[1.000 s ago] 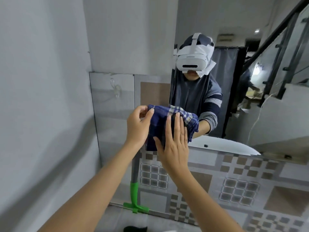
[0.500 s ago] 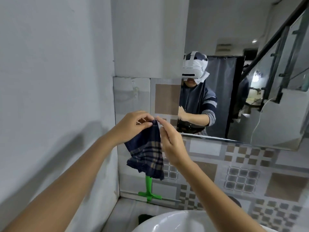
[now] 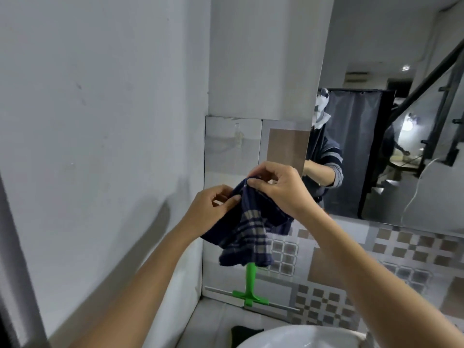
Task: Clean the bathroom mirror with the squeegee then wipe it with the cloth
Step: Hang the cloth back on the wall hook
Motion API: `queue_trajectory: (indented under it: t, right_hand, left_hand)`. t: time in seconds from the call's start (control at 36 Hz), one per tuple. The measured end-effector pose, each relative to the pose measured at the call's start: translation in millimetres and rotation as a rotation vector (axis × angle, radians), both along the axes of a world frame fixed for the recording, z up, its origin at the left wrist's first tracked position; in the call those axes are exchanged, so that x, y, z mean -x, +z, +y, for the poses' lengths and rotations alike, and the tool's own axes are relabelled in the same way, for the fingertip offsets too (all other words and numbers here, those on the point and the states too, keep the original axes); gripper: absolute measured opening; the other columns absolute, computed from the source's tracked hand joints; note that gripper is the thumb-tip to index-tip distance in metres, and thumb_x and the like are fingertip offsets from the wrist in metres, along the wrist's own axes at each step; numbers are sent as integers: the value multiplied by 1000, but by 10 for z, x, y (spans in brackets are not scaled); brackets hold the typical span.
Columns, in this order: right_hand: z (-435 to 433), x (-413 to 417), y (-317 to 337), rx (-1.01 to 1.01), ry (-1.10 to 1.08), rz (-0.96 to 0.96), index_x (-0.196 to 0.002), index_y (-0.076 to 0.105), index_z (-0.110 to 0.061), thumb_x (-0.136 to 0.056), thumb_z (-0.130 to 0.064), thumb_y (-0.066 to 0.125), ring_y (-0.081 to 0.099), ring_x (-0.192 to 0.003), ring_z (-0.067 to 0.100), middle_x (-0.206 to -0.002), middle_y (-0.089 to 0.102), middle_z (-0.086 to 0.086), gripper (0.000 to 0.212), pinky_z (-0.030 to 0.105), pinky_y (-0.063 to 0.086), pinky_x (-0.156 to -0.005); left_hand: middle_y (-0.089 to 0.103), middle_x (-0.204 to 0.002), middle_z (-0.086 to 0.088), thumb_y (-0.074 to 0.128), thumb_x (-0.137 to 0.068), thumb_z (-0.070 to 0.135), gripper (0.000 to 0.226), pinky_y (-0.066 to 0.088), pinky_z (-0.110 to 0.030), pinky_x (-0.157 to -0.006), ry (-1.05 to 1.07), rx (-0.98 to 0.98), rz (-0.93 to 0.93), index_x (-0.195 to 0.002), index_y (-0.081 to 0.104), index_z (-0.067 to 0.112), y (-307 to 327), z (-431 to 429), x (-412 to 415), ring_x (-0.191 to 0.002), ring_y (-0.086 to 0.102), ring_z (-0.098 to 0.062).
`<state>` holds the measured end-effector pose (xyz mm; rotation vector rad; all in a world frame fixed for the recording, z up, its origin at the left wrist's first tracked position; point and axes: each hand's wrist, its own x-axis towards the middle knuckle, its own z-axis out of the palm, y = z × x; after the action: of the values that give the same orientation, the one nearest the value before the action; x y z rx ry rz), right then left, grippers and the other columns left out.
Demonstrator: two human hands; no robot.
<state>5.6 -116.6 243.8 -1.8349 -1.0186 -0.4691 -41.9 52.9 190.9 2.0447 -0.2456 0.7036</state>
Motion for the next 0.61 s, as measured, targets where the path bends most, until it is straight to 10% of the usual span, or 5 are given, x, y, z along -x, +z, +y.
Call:
queue_trajectory:
  t: [0.17,0.28,0.42,0.61]
  right_hand:
    - [45,-199,315,49,-119,-99,-77,72,-17,-75,-13,74,59,-64,-5,-70,68,-5,5,4,43,-61]
    - [138,-374,513,34,-229,-162,-77,73,-19,-72,-15,77,61,-69,7,-70,68,-2,7,17,50,-65]
    - [411,-644,814,-55,-334,-229,-78,72,-20,-76,-15,71,62,-70,11,-72,67,-5,6,33,56,-70]
    - [759,-977,1042,-89,-394,-345,-81,71,-10,-81,-7,61,59,-73,17,-83,66,4,11,38,54,-69]
  left_hand:
    - [73,-89,-3,67,-80,28,13,54,-33,-84,-90,208,-8,-89,71,20,69,84,-157,-87,68,-20]
    - [73,-80,12,70,-79,20,9,53,-18,-74,44,277,-143,-85,73,27,382,199,-344,-77,69,-8]
    - [72,-92,7,67,-82,24,13,52,-31,-85,170,275,-288,-93,72,27,841,318,-653,-88,67,-11]
    - [64,-79,8,61,-84,5,15,41,-4,-67,392,139,-471,-92,73,8,1259,367,-1025,-70,59,-4]
